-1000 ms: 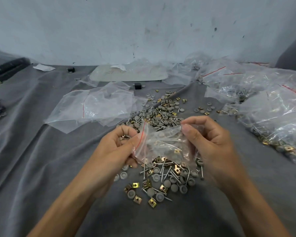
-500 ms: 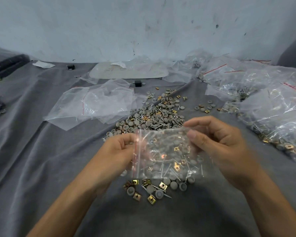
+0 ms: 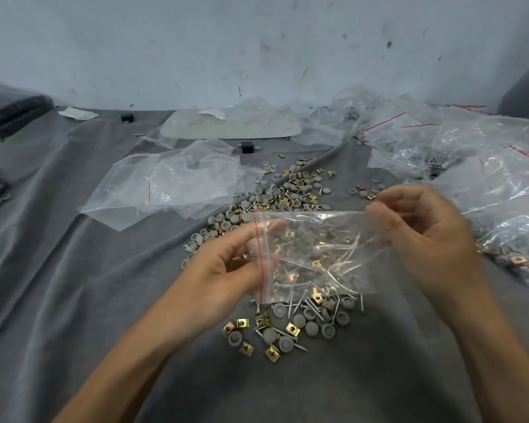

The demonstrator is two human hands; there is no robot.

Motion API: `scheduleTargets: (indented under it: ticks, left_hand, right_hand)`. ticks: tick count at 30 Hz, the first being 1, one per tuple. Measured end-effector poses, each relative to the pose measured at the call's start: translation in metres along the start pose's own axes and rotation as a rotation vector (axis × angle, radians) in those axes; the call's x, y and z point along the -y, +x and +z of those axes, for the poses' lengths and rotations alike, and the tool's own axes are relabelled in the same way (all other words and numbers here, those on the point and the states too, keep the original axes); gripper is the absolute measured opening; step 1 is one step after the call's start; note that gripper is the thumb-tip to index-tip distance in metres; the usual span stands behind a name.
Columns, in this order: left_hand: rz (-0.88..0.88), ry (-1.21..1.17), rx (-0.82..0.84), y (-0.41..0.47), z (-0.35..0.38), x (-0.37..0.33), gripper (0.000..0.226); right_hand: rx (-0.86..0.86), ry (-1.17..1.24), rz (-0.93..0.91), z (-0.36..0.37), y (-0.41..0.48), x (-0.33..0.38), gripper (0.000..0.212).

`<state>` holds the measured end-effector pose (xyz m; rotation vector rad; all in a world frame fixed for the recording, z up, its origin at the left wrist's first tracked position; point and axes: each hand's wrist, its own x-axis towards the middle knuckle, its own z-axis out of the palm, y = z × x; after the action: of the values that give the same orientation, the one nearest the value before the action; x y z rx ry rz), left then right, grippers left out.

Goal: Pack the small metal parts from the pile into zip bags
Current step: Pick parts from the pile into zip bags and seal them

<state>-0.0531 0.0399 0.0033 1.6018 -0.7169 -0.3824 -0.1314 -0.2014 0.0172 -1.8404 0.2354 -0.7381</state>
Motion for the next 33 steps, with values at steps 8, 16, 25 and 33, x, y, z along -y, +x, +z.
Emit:
scheduleTargets:
  ticks: [8,16,25,33]
  left_hand:
    - [-0.066,-0.005,0.195,0.0,0.013,0.007,0.068]
    - [-0.119,0.239,0.121,0.001,0.011,0.014,0.028]
    - [0.062,0.392,0.157,0.0,0.01,0.018,0.021]
    - [-0.042,0.0,0.124,0.001,0.013,0.014,0.075]
  right_hand:
    - [0.831,-0.573,-0.304,0.024,-0.028,0.024,0.063]
    - [0.7,-0.673,-0.271,0.019,-0.026,0.029,0.031]
    - [0.656,-0.502,-0.245,0.003,-0.021,0.026,0.035]
    - [0.643,-0.435,-0.231,-0.004,-0.013,0.018,0.025]
